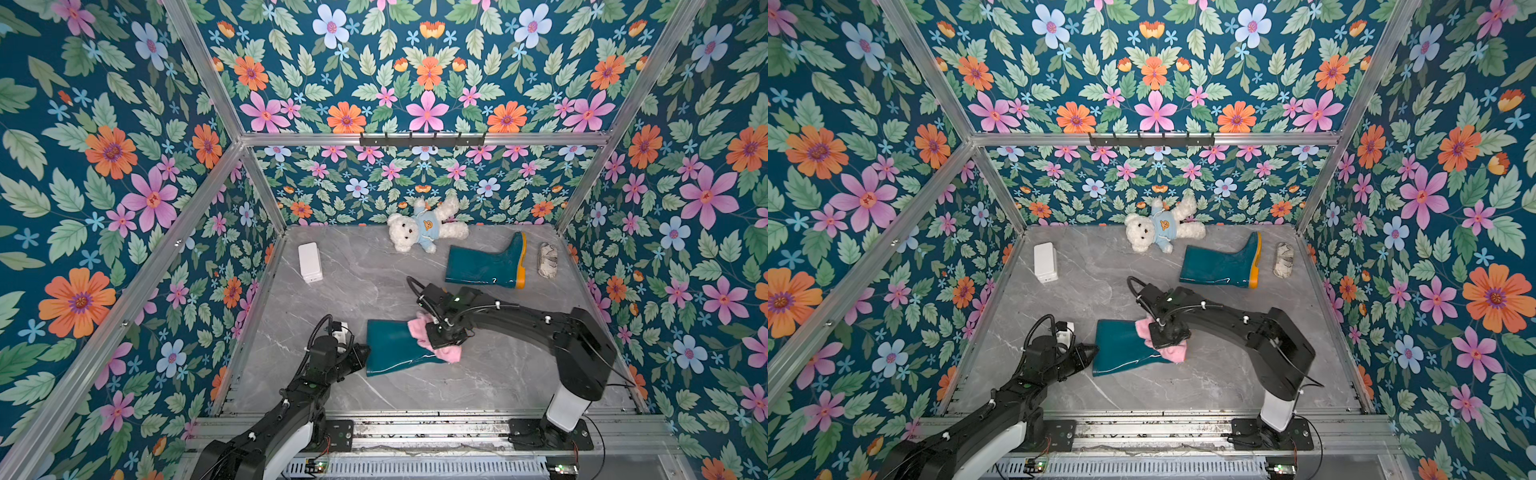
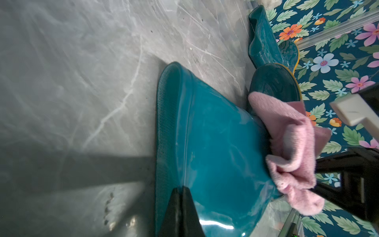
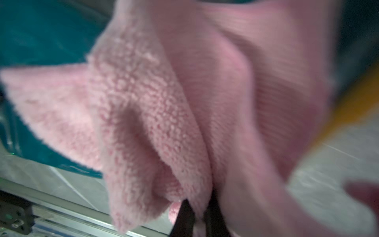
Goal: Wipe the rubber boots with a cloth
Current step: Wipe the dirt off the rubber boot.
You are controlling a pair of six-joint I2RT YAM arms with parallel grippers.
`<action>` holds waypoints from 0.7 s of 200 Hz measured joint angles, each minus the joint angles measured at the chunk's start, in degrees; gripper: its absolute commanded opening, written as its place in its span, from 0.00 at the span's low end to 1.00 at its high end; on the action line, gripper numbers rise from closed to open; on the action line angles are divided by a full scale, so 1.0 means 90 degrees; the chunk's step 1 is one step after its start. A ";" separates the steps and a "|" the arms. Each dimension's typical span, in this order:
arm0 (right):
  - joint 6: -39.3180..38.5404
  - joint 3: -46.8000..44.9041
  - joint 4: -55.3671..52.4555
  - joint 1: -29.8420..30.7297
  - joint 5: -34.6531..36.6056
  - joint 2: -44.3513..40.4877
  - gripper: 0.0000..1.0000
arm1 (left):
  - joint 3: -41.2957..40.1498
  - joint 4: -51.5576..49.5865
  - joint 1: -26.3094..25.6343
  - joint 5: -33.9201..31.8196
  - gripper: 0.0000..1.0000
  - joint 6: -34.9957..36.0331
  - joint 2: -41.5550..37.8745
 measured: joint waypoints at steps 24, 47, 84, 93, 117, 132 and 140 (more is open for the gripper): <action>0.0000 -0.0340 -0.0143 -0.0277 0.0192 -0.0568 0.00 | 0.0000 0.0032 0.0010 -0.0005 0.00 0.0000 0.0036; 0.0002 0.0100 -0.0257 -0.0041 0.0240 -0.0085 0.00 | 0.0000 0.0066 0.0012 -0.0005 0.00 0.0000 0.0090; 0.0000 0.1994 0.0041 0.0923 -0.0109 0.1634 0.00 | 0.0000 0.0100 0.0017 -0.0005 0.00 0.0000 0.0092; 0.0000 0.2385 0.0083 0.1117 -0.0236 0.1987 0.00 | 0.0000 0.0100 0.0015 -0.0005 0.00 0.0002 0.0087; 0.0000 0.3021 0.0153 0.1537 -0.0585 0.2691 0.00 | 0.0000 0.0102 0.0022 -0.0002 0.00 0.0000 0.0090; 0.0000 0.3002 0.0180 0.1671 -0.0770 0.2841 0.00 | 0.0000 0.0102 0.0022 0.0007 0.00 0.0000 0.0090; 0.0005 0.2868 0.0231 0.1678 -0.0797 0.2812 0.00 | -0.0002 0.0102 0.0024 0.0022 0.00 0.0000 0.0090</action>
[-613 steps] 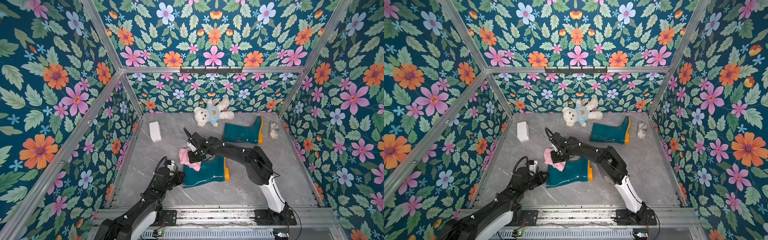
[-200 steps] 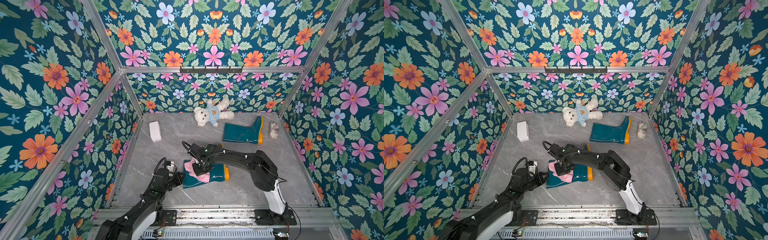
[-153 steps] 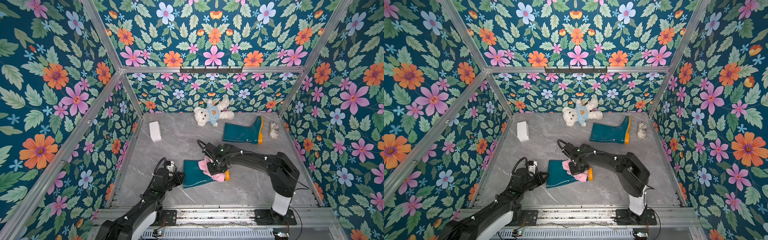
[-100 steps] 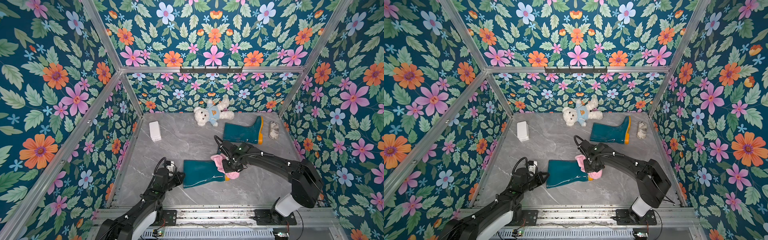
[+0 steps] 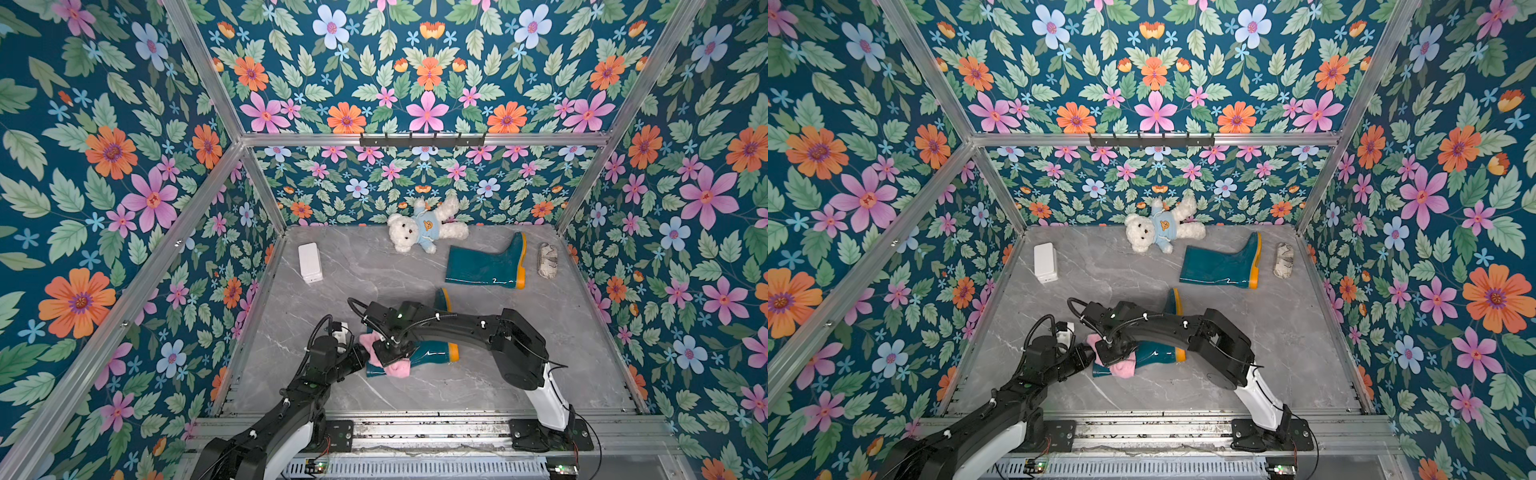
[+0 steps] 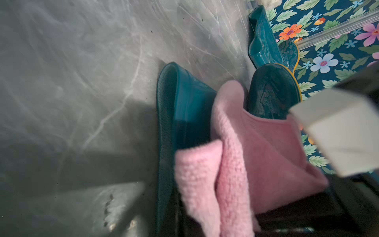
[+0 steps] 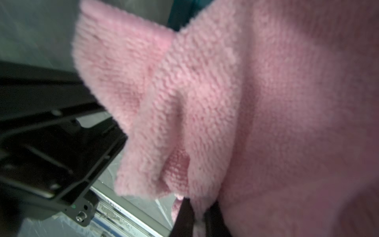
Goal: Wipe the rubber boots with a cloth
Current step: Wipe the dirt off the rubber boot.
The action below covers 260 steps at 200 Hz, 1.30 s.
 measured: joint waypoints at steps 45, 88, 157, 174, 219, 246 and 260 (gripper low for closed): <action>0.0053 -0.1411 0.0107 -0.0294 0.0126 -0.1054 0.00 | 0.0000 0.0012 0.0015 0.0015 0.00 0.0000 0.0002; 0.0175 -0.2982 -0.0121 -0.1064 0.0585 -0.2773 0.00 | 0.0000 0.0022 0.0044 0.0024 0.00 0.0000 0.0002; 0.0158 -0.3541 -0.0466 -0.1637 0.0993 -0.3718 0.00 | 0.0000 0.0027 0.0063 0.0068 0.00 0.0000 0.0044; 0.0158 -0.2822 -0.0362 -0.1175 0.0918 -0.2929 0.00 | 0.0000 0.0029 0.0063 0.0070 0.00 0.0000 0.0063; 0.0155 -0.0811 0.0041 -0.0032 0.0408 -0.0814 0.00 | 0.0000 0.0032 0.0073 0.0078 0.00 0.0000 0.0063; 0.0155 -0.0141 0.0107 0.0403 0.0090 -0.0121 0.00 | -0.0010 0.0034 0.0092 0.0114 0.00 0.0000 0.0066; 0.0155 0.0027 0.0102 0.0512 0.0024 0.0063 0.00 | -0.0019 0.0034 0.0092 0.0119 0.00 0.0000 0.0068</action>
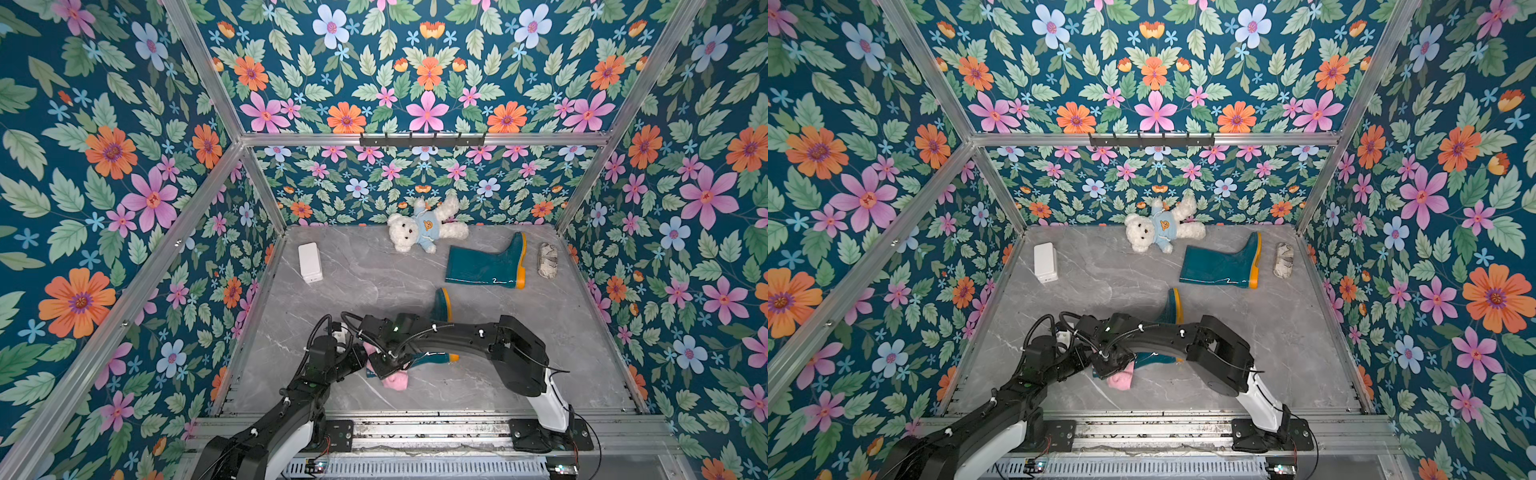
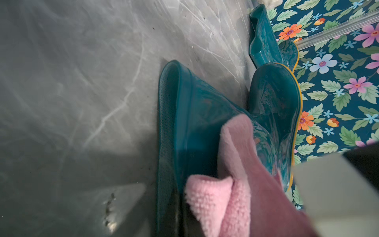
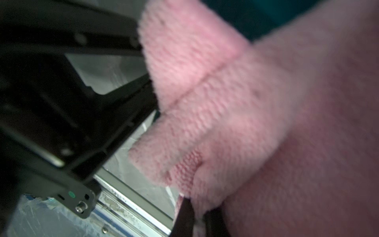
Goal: Wipe the rubber boots with a cloth
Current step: Wipe the dirt off the rubber boot.
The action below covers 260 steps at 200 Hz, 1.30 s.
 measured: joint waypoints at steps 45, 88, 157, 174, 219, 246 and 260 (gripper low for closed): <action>0.0029 -0.0610 0.0189 0.0012 -0.0022 -0.0379 0.00 | -0.0002 -0.0002 0.0000 0.0017 0.00 -0.0002 -0.0027; 0.0080 -0.1897 0.0104 -0.0180 0.0529 -0.1413 0.00 | -0.0002 0.0000 0.0007 0.0007 0.00 -0.0002 -0.0039; 0.0364 -0.4296 -0.0299 -0.1222 0.1348 -0.3956 0.00 | -0.0002 0.0053 0.0022 0.0015 0.00 -0.0002 0.0053; 0.0359 -0.4432 -0.0410 -0.1464 0.1481 -0.4267 0.00 | -0.0002 0.0070 0.0027 0.0017 0.00 -0.0002 0.0061; 0.0211 -0.3920 -0.0568 -0.1547 0.1593 -0.3852 0.00 | -0.0002 0.0087 0.0029 0.0019 0.00 -0.0002 0.0080; 0.0146 -0.3174 -0.0563 -0.1474 0.1501 -0.3330 0.00 | -0.0002 0.0087 0.0032 0.0019 0.00 -0.0002 0.0078; 0.0046 -0.2667 -0.0457 -0.1294 0.1462 -0.2941 0.00 | -0.0002 0.0087 0.0032 0.0019 0.00 -0.0002 0.0078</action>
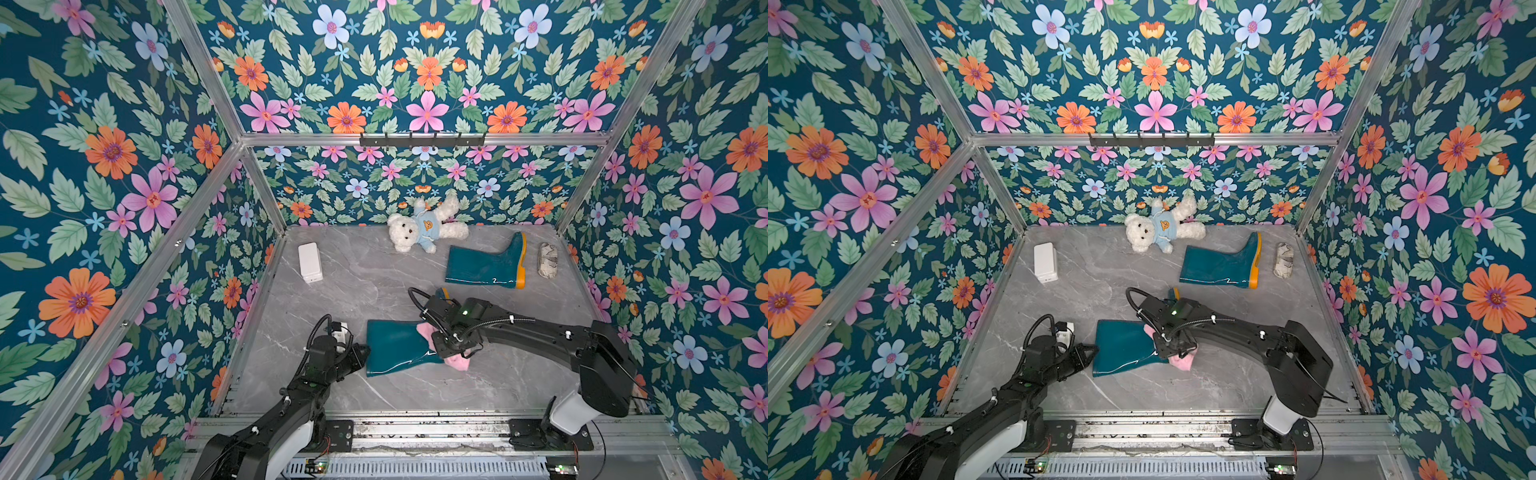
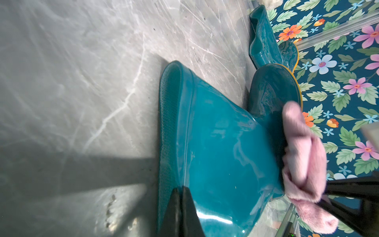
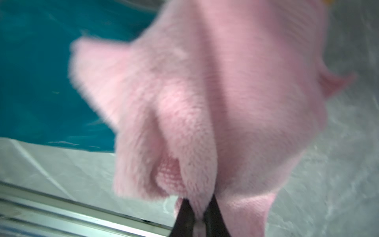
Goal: Wipe the rubber boots with a cloth
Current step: Wipe the dirt off the rubber boot.
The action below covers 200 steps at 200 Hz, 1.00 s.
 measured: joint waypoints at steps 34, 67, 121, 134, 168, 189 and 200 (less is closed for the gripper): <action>-0.0238 0.1304 0.0233 0.0680 -0.0262 0.1205 0.00 | 0.0000 0.0005 0.0000 0.0002 0.00 0.0000 0.0017; -0.0493 0.1817 0.0231 0.1020 -0.0508 0.2035 0.00 | 0.0000 0.0024 0.0000 0.0010 0.00 0.0000 0.0058; -0.0488 0.1163 0.0291 0.0661 -0.0476 0.1615 0.00 | 0.0000 0.0049 0.0005 0.0019 0.00 0.0002 0.0097; -0.0486 0.0988 0.0277 0.0542 -0.0413 0.1445 0.00 | 0.0000 0.0053 0.0005 0.0019 0.00 0.0002 0.0097; -0.0488 0.0525 0.0238 0.0143 -0.0255 0.0979 0.00 | 0.0000 0.0051 0.0007 0.0022 0.00 0.0002 0.0097; -0.0495 0.0425 0.0158 -0.0146 -0.0100 0.0782 0.00 | 0.0000 0.0051 0.0007 0.0022 0.00 0.0002 0.0100; -0.0544 0.0437 0.0121 -0.0274 0.0005 0.0753 0.00 | 0.0000 0.0051 0.0007 0.0022 0.00 0.0002 0.0102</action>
